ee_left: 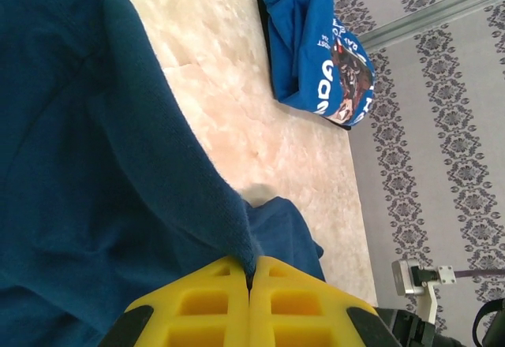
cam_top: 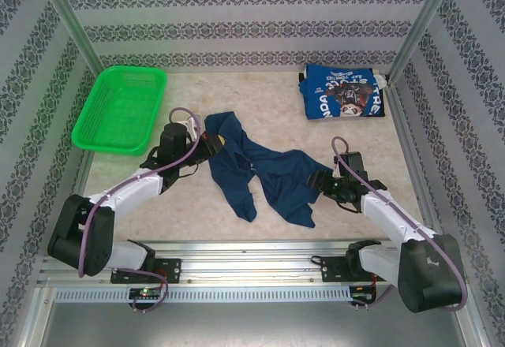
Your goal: Fold and stack the t-shirts
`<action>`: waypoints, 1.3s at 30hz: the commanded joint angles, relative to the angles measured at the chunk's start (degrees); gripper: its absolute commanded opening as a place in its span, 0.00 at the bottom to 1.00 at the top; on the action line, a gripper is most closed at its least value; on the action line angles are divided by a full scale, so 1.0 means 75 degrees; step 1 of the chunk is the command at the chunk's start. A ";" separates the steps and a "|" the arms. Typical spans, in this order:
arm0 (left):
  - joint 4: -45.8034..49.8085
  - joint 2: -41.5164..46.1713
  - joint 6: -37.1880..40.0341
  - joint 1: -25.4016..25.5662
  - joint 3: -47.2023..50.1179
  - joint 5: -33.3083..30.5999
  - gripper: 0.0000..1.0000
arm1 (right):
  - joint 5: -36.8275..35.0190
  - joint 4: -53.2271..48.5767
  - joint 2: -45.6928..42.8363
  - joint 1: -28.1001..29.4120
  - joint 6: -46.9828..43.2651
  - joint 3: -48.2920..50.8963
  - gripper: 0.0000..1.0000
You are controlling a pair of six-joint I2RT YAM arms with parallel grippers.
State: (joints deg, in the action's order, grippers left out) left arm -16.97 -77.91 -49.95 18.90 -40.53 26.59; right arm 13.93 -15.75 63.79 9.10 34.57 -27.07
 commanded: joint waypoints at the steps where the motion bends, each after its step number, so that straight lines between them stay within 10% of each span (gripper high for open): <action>1: 0.0381 0.0254 0.0275 -0.0171 -0.0099 0.0109 0.00 | 0.0174 0.0599 0.0378 -0.0051 0.0025 -0.0078 0.54; 7: 0.0787 0.0634 0.0451 -0.0495 -0.0145 0.0182 0.00 | 0.0068 0.0737 0.0586 -0.0080 0.0035 -0.0379 0.14; 12: 0.1651 0.1115 0.0920 -0.1124 -0.0362 0.0341 0.00 | -0.0633 -0.0542 -0.0238 -0.0155 -0.0602 -0.1587 0.00; 39: 0.3113 0.0924 0.1007 -0.4388 -0.4974 0.2128 0.00 | -0.0442 -0.2002 0.0295 -0.1333 -0.2143 -0.6765 0.00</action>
State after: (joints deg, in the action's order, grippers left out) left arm 6.57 -69.65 -42.04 -12.93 -73.41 39.92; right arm 9.63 -31.81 65.98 -0.27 20.27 -74.11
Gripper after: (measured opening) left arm 0.049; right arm 0.063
